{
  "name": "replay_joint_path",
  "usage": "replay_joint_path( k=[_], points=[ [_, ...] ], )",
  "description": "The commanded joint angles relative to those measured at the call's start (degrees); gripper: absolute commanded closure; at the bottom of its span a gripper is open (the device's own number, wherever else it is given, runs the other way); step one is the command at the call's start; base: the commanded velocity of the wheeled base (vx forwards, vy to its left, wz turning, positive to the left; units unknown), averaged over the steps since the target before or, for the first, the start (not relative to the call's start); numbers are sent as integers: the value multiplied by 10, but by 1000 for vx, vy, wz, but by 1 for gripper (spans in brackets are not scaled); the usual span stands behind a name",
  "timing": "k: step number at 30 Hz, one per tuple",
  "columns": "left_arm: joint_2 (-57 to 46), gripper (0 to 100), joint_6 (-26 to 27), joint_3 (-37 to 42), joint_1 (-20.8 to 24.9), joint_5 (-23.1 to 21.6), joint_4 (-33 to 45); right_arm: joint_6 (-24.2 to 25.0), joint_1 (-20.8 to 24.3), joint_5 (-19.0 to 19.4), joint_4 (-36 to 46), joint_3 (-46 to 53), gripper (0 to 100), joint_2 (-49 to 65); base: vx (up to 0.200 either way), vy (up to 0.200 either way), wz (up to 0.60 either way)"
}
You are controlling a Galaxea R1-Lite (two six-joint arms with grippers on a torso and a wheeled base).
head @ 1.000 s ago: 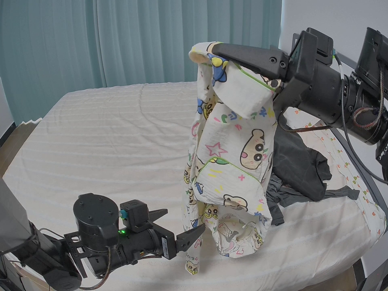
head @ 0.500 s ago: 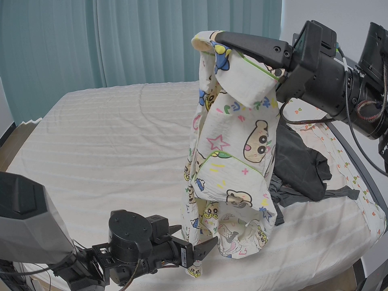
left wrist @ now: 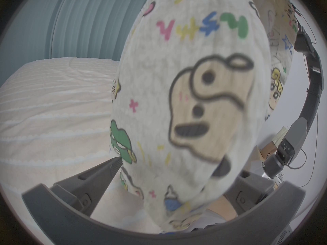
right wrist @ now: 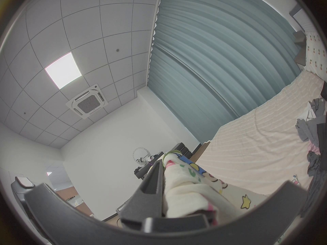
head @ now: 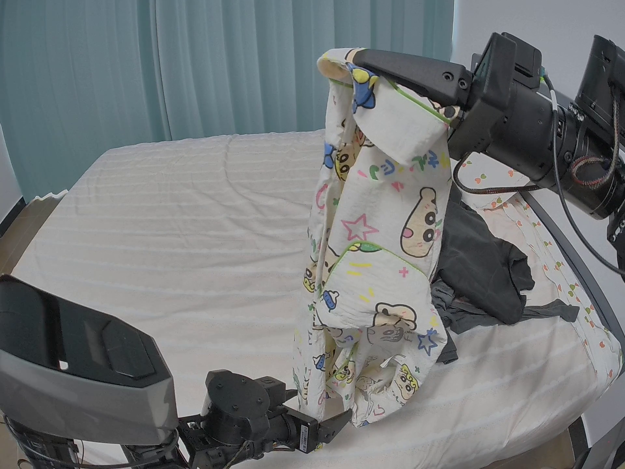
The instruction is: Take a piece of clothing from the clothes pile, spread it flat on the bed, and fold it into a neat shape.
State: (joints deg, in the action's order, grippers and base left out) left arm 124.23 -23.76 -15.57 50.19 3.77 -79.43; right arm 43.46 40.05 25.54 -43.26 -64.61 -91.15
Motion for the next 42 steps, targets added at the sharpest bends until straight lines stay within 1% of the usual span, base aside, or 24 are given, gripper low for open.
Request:
replay_joint_path(
  k=[1, 6, 8, 15, 20, 22, 27, 33, 35, 37, 42],
  points=[
    [11, 0, 1, 14, 1, 1, -19, 0, -15, 0, -1, 0, 100, -2, 0, 0, 0],
    [9, 0, -4, 47, -5, -3, -82, 0, -30, 2, -1, 0, 100, -3, 0, 0, 0],
    [8, 0, -4, 55, -18, -5, -106, 0, -31, 2, -1, 0, 100, -4, 0, 0, 0],
    [0, 0, -1, 85, -17, -14, -106, 0, -39, 1, -2, -1, 100, -11, 0, 0, 0],
    [-29, 0, -5, 90, -17, -50, -106, 0, -41, 1, -3, -1, 100, -15, 0, 0, 0],
    [-39, 0, -8, 86, -17, -56, -106, 0, -44, 1, -3, -1, 100, -15, 0, 0, 0],
    [-41, 0, -22, 75, -17, -53, -106, 0, -44, 3, -3, -1, 100, -16, 0, 0, 0],
    [-55, 0, -32, 80, -16, -58, -106, 0, -45, 3, -3, -3, 100, -17, 0, 0, 0],
    [-66, 0, -41, 84, -16, -72, -106, 1, -48, 1, -4, -6, 100, -21, 0, 0, 0],
    [-69, 0, -38, 94, -16, -90, -106, 1, -52, 3, -4, -9, 100, -22, 0, 0, 0],
    [-39, 0, -34, 95, -13, -84, -106, 1, -48, 4, -3, -9, 100, -18, 0, 0, 0]
  ],
)
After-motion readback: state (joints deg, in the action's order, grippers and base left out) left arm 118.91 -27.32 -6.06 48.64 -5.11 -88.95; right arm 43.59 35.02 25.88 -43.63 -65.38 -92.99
